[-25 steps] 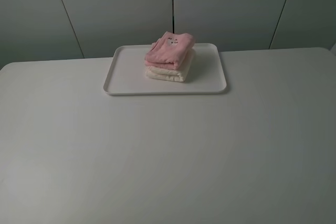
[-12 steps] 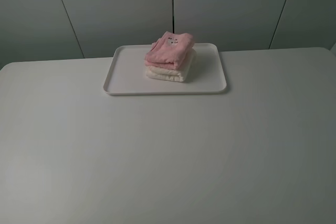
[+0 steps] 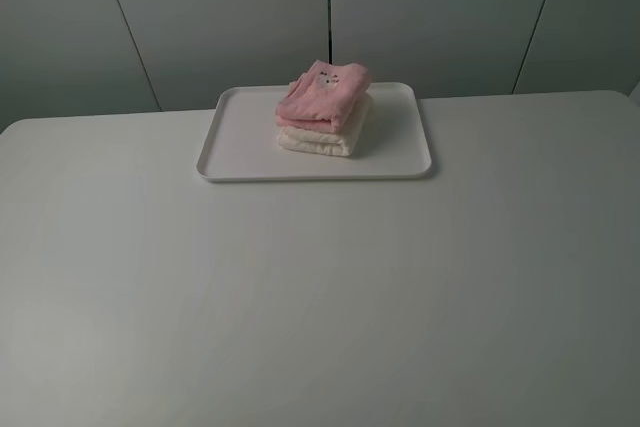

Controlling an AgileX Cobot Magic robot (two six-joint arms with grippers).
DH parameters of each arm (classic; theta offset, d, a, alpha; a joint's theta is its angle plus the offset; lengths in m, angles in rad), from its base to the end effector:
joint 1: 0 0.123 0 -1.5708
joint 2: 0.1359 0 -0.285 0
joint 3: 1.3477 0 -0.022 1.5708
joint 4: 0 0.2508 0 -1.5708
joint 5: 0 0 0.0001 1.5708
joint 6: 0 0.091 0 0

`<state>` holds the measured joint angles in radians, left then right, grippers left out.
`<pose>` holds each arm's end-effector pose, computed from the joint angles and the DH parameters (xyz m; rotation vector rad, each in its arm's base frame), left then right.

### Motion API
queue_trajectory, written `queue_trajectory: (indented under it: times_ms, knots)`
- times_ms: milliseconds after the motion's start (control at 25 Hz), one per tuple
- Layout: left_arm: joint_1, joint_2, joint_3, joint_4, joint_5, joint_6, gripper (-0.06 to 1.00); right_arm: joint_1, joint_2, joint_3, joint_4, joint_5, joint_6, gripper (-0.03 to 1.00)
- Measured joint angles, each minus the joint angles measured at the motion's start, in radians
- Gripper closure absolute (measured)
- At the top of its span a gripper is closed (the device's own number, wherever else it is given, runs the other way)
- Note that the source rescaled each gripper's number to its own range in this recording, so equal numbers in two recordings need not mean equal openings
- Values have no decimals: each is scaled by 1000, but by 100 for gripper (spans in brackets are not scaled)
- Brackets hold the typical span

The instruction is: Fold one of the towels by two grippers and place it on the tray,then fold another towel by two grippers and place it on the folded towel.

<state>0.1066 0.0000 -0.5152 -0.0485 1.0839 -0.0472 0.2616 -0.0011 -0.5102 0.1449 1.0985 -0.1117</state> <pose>-0.0072 -0.0047 0.2797 -0.1542 2.0456 -0.0212 -0.0110 0.0092 0.2778 -0.3955 2.0347 0.2661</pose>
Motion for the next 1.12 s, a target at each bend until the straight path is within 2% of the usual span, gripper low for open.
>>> queue_trajectory:
  times_ms: [640, 760, 960, 1120]
  knots:
    - [0, 0, 0, 11, 0, -32, -1, -5, 0, 0, -4, 0, -7, -3]
    - [0, 0, 0, 11, 0, -32, -1, -59, 0, 0, -28, 0, -12, -3]
    - [0, 0, 0, 18, 0, -30, -1, -230, 0, 0, -29, 0, -15, -3]
    - [0, 0, 0, 20, 0, -30, -1, -265, 0, 0, -31, 0, -15, -3]
